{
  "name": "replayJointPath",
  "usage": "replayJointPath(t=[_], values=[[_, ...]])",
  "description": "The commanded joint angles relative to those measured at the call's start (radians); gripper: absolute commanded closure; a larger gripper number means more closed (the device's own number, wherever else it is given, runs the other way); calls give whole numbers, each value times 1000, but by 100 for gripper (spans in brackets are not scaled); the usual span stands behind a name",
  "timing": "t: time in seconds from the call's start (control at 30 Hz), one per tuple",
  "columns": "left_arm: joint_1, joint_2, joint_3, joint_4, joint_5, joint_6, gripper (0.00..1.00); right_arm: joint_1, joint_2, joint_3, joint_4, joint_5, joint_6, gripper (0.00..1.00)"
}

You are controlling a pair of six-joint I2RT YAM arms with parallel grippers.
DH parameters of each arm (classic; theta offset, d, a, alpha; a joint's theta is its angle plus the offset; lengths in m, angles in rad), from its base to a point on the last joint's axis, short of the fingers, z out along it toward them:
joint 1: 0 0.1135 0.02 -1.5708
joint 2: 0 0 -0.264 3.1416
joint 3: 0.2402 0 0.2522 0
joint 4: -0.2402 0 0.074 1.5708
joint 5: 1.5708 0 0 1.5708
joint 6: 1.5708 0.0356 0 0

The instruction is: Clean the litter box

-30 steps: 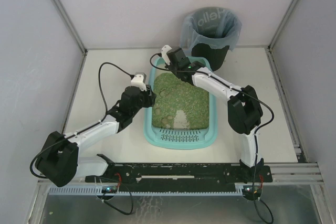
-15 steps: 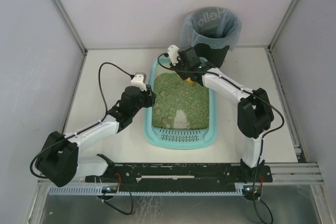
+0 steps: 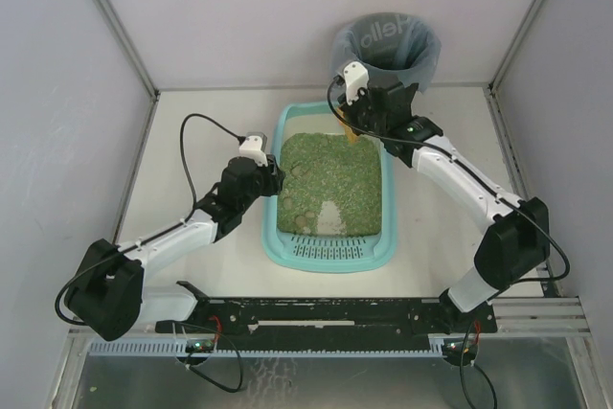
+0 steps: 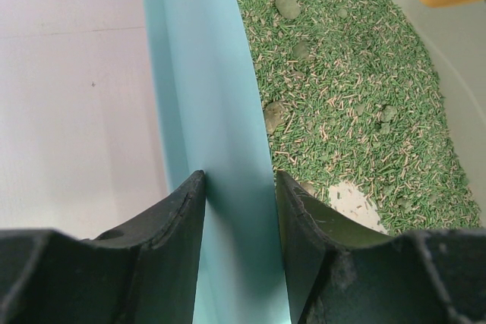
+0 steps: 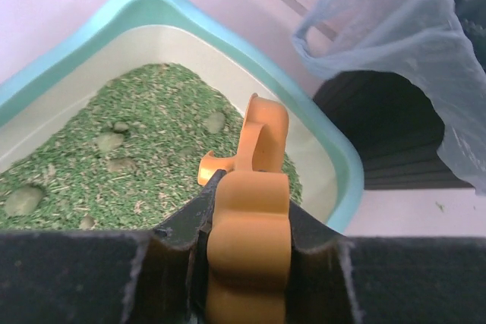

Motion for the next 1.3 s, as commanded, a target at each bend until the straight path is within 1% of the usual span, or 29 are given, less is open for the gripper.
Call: replayJointPath(t=[0.0,0.17,0.37,0.57,0.77,0.9,1.0,1.13,1.27], values=[[-17,9,52,6,68,-15,55,-3,43,39,11,130,50,100],[-17,8,50,6,66,-14,55,-4,146,104,-12,126,53,100],[-17,10,51,5,69,-14,55,-10,288,244,-53,87,37,100],[-18,10,51,5,73,-12,55,-27,425,414,-138,-29,63,100],[-17,6,50,5,71,-9,57,-27,553,590,-286,-172,86,100],[-17,5,50,5,70,-8,56,-27,608,664,-363,-245,105,100],[-17,8,52,6,74,-9,57,-29,627,690,-391,-304,121,100],[-18,11,52,8,77,-11,57,-36,627,698,-383,-357,163,100],[-17,13,53,9,80,-12,57,-56,619,691,-341,-428,261,100]])
